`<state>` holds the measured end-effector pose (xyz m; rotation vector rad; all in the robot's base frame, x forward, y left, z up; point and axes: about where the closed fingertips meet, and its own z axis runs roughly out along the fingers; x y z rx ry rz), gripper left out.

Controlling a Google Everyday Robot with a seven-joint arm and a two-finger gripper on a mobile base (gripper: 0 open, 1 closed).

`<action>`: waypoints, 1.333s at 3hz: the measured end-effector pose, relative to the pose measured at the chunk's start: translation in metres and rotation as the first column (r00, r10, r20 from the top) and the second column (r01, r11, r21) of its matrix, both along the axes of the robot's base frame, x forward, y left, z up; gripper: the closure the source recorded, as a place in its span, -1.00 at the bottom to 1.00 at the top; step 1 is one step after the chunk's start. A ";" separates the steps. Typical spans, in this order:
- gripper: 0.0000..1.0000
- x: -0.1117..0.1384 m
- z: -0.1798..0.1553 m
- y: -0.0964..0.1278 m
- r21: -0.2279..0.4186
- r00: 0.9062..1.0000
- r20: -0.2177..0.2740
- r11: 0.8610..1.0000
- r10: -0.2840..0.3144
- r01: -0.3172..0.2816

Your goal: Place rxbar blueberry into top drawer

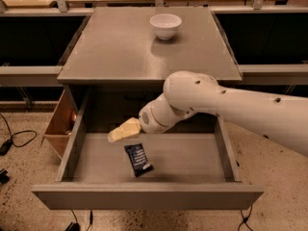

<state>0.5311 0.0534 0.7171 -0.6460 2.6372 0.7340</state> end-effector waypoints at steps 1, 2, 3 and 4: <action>-1.00 0.000 0.000 0.000 0.000 1.000 0.000 1.000 0.000 0.000; -1.00 0.002 0.028 0.000 0.019 0.998 0.047 0.999 0.037 -0.038; -1.00 -0.004 0.108 -0.008 0.027 0.976 0.191 0.993 0.104 -0.111; -1.00 -0.011 0.206 -0.045 0.060 0.933 0.355 0.994 0.060 -0.087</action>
Offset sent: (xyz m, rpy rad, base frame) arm 0.0065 -0.0035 0.0928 0.0649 -0.1515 0.1151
